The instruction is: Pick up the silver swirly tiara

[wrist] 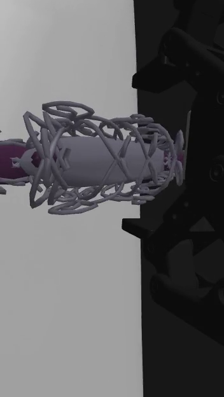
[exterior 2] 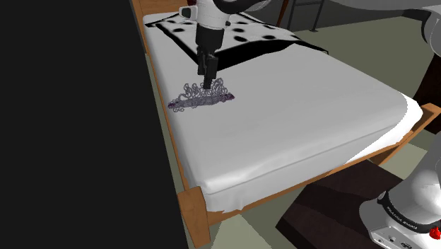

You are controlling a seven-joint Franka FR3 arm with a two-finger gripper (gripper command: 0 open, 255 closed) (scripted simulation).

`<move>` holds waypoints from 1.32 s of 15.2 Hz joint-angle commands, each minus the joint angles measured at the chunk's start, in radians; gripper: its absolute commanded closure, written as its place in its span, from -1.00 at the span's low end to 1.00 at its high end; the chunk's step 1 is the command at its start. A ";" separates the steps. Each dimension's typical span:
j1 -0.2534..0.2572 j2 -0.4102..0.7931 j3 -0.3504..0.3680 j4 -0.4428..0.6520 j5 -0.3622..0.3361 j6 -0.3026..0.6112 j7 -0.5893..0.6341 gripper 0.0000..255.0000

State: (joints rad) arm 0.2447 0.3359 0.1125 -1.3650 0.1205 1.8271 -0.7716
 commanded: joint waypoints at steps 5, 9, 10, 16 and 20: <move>0.002 0.005 0.001 -0.028 0.000 0.034 -0.002 1.00; 0.003 0.009 0.001 -0.021 -0.001 0.031 -0.001 1.00; 0.003 0.010 0.001 -0.020 -0.001 0.031 0.000 1.00; 0.002 0.008 0.000 0.020 -0.002 -0.011 0.003 1.00; 0.003 0.019 0.001 0.090 -0.004 -0.069 0.011 1.00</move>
State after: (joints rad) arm 0.2471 0.3508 0.1129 -1.2987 0.1170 1.7763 -0.7634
